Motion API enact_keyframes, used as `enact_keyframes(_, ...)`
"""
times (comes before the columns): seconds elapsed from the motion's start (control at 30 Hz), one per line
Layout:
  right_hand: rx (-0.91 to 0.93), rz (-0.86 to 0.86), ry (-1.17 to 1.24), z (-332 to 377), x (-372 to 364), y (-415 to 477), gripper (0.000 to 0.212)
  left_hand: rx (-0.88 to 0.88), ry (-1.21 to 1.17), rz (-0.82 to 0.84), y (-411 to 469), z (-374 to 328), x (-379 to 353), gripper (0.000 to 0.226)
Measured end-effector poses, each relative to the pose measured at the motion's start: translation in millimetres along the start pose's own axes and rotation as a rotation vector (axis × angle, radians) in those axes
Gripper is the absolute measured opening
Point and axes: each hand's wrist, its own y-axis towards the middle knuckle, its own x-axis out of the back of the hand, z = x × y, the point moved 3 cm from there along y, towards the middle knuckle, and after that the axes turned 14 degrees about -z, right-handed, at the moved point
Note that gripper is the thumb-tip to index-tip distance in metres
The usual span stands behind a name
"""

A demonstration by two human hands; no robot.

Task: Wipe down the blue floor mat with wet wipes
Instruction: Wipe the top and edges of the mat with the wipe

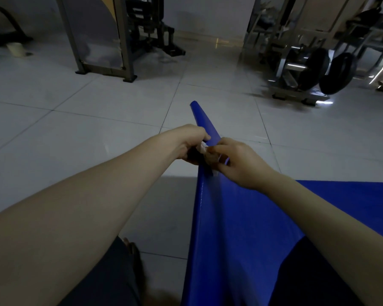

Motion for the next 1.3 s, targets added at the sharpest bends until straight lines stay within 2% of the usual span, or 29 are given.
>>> enact_keyframes(0.1, -0.120, -0.076, 0.109, -2.0, 0.3, 6.8, 0.013, 0.000, -0.009, -0.013, -1.1, -1.9, 0.5, 0.015)
enact_keyframes(0.2, -0.193, -0.077, 0.264, 17.7, -1.7, -8.0, 0.010, -0.007, -0.015, -0.047, -1.2, 0.6, 4.6, 0.016)
enact_keyframes(0.37, 0.032, 0.129, 0.339, 68.2, -12.5, -74.4, 0.007, -0.013, -0.083, -0.079, 2.7, 4.4, 9.3, 0.016)
enact_keyframes(0.47, 0.081, 0.106, 0.262, 68.4, -8.8, -64.0, 0.011, -0.021, -0.087, -0.067, 1.2, 3.0, 7.0, 0.023)
enact_keyframes(0.53, -0.018, -0.019, 0.213, 52.6, -7.2, -38.4, 0.015, -0.035, -0.062, -0.037, 0.6, 0.5, 4.8, 0.021)
enact_keyframes(0.6, -0.197, -0.164, 0.162, 28.3, -7.5, -11.6, 0.017, -0.057, 0.019, 0.017, -3.0, -0.8, 4.0, 0.007)
enact_keyframes(0.63, -0.292, -0.214, 0.179, 15.8, -9.4, -2.3, 0.019, -0.064, 0.057, 0.039, -5.5, -0.4, 3.9, 0.007)
enact_keyframes(0.73, -0.426, -0.241, 0.333, 8.2, -18.3, 0.7, 0.010, -0.055, 0.158, 0.078, -6.9, 3.7, 3.2, 0.018)
enact_keyframes(0.8, -0.405, -0.186, 0.335, 19.7, -24.7, -14.1, 0.006, -0.044, 0.218, 0.069, -5.3, 4.4, 1.2, 0.014)
enact_keyframes(0.9, -0.302, -0.069, 0.407, 49.9, -29.8, -45.8, 0.007, -0.095, 0.254, -0.020, 1.4, 5.6, 3.4, 0.024)
enact_keyframes(1.0, -0.144, 0.095, 0.477, 79.6, -28.8, -68.7, 0.017, -0.146, 0.184, -0.098, 6.2, 7.2, 4.7, 0.024)
enact_keyframes(1.07, -0.049, 0.132, 0.407, 82.4, -25.8, -66.5, 0.018, -0.152, 0.110, -0.141, 6.6, 7.8, 3.9, 0.023)
enact_keyframes(1.13, -0.034, 0.087, 0.319, 73.4, -21.8, -51.4, 0.018, -0.141, 0.035, -0.171, 2.9, 5.6, 2.2, 0.020)
enact_keyframes(1.2, -0.101, -0.011, 0.253, 56.8, -19.5, -31.6, 0.014, -0.111, -0.005, -0.178, -1.3, 3.9, 1.0, 0.014)
enact_keyframes(1.3, -0.185, -0.141, 0.128, 34.7, -20.0, -11.7, 0.012, -0.075, 0.025, -0.102, -7.1, 3.6, -1.8, 0.006)
